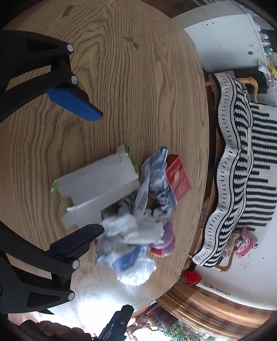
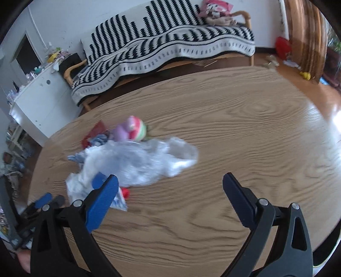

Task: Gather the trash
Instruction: 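Grasp the white paper box with the left tool while the right tool grasps the clear plastic bag, then carry both items over the black bin and open both tools to drop them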

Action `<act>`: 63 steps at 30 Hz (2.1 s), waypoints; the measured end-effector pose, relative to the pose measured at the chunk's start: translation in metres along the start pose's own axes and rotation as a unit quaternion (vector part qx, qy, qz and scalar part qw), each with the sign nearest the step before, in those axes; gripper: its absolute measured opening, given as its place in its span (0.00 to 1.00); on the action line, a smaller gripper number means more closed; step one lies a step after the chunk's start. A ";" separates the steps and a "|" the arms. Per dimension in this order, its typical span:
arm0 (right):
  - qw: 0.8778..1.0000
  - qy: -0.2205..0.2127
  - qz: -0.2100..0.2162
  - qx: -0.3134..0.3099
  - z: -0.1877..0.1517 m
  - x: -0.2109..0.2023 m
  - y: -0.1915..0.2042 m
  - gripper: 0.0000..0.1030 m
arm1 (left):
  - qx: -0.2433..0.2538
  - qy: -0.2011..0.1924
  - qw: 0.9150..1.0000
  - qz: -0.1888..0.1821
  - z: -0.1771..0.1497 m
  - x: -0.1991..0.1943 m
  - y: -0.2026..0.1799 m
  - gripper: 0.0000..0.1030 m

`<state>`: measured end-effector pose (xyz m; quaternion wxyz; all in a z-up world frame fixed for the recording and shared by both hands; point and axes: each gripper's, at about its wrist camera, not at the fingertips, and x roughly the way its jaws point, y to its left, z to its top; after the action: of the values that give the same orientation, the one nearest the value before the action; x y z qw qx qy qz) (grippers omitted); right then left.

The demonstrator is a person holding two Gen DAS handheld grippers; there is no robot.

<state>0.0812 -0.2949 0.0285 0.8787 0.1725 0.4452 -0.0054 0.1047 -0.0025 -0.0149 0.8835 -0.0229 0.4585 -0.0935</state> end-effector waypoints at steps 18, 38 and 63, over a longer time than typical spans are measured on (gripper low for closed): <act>0.999 0.032 0.020 0.018 0.015 0.055 0.023 0.92 | -0.005 0.031 0.999 0.000 0.002 0.038 0.010 0.39; 0.997 0.001 0.057 0.051 0.014 0.020 -0.007 0.03 | -0.010 -0.029 0.999 0.030 0.020 -0.013 0.015 0.39; 0.968 -0.111 -0.126 0.185 -0.106 -0.198 -0.305 0.03 | 0.226 -0.017 0.955 -0.190 -0.053 -0.038 -0.337 0.39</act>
<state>-0.1706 -0.5774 0.0355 0.8677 0.2727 0.3540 -0.2176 -0.0081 -0.3232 0.0280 0.8393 0.0890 0.3973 -0.3602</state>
